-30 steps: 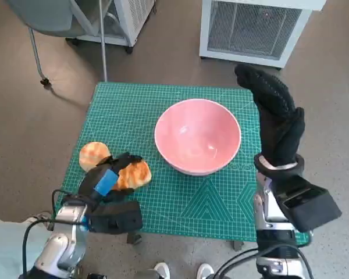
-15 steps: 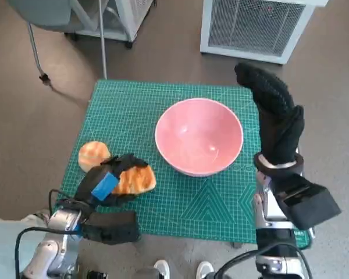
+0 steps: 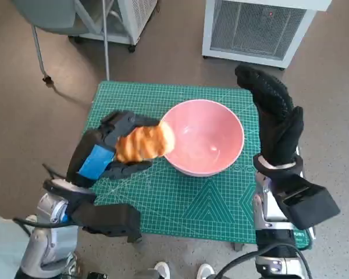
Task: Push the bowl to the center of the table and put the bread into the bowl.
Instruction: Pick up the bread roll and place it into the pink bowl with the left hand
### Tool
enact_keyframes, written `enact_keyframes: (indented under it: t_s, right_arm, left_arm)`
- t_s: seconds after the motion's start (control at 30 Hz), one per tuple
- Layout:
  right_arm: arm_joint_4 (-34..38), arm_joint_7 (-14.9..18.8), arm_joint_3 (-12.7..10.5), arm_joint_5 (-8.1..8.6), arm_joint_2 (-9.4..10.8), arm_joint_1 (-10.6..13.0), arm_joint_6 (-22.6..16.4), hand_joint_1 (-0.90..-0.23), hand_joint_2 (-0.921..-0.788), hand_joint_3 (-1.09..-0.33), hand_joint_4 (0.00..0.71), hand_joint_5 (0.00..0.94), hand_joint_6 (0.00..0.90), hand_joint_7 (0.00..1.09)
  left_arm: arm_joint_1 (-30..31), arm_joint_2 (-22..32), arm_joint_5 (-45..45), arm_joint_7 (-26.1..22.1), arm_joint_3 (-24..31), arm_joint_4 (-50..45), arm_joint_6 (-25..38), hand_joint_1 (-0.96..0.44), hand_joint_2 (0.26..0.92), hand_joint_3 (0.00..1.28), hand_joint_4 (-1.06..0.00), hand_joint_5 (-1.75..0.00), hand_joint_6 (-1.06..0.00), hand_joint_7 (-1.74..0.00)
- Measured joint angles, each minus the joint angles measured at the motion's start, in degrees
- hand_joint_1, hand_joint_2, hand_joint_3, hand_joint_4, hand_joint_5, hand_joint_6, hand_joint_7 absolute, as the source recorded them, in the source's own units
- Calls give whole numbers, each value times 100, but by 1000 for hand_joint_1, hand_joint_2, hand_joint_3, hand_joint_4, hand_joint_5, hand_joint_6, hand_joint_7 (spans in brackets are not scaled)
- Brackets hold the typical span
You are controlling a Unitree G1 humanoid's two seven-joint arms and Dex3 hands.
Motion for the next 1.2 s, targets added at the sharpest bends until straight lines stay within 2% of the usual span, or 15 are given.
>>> enact_keyframes:
  t_s: [0.23, 0.47, 0.63, 0.8, 0.93, 1.0, 1.03, 1.07, 1.1, 1.17, 1.2]
  right_arm:
    - [1, 9, -2, 38, -4, -1, -11, -522, -921, -799, 279, 20, -1, 700]
    - [-6, 17, 1, 75, -8, 1, -17, -523, -921, -798, 279, 20, -1, 697]
    - [-15, 21, -8, 111, -18, 8, -18, -523, -921, -799, 278, 20, -1, 699]
    - [-24, 21, -38, 159, -41, 22, -18, -523, -921, -798, 282, 23, -1, 704]
    - [-29, 21, -48, 170, -43, 24, -19, -521, -921, -798, 283, 24, -1, 706]
    - [-35, 21, -57, 170, -48, 34, -20, -520, -921, -798, 283, 24, -1, 706]
    - [-39, 21, -63, 170, -51, 40, -20, -520, -921, -799, 284, 24, -1, 706]
    - [-45, 21, -65, 170, -52, 45, -20, -520, -921, -799, 284, 24, -1, 706]
    - [-54, 20, -66, 170, -51, 51, -20, -519, -921, -799, 284, 24, -1, 706]
    - [-73, 20, -69, 169, -51, 65, -20, -518, -921, -799, 284, 24, -1, 706]
    - [-91, 19, -70, 167, -51, 75, -20, -518, -921, -799, 284, 24, -1, 706]
  left_arm:
    - [-820, -312, -1, 231, -149, 286, -348, 0, 919, 43, -731, -1232, -667, -1011]
    - [-1721, -573, 172, 623, -612, 1402, -885, 0, 912, 38, -767, -1188, -667, -1014]
    - [-2192, -617, 301, 627, -946, 2220, -1069, 0, 911, 30, -789, -1155, -670, -1019]
    - [-2638, -747, 434, 440, -1270, 3051, -1060, 0, 918, 31, -763, -1184, -659, -1031]
    - [-2976, -852, 429, 256, -1492, 3818, -1089, 0, 920, 75, -719, -1209, -593, -1121]
    - [-3089, -874, 374, 123, -1565, 4137, -1129, 0, 920, 150, -610, -1260, -523, -1254]
    - [-3149, -889, 337, 8, -1591, 4292, -1144, -123, 921, 204, -504, -1016, -486, -1341]
    - [-3192, -894, 279, -118, -1622, 4431, -1149, -167, 921, 224, -485, -892, -471, -1373]
    - [-3223, -896, 227, -268, -1650, 4544, -1148, -186, 903, 235, -447, -666, -413, -1263]
    - [-3254, -896, 138, -571, -1689, 4715, -1141, -156, 897, 150, -388, -302, -388, -704]
    - [-3262, -889, 88, -773, -1709, 4780, -1123, -156, 902, 125, -377, -242, -392, -597]
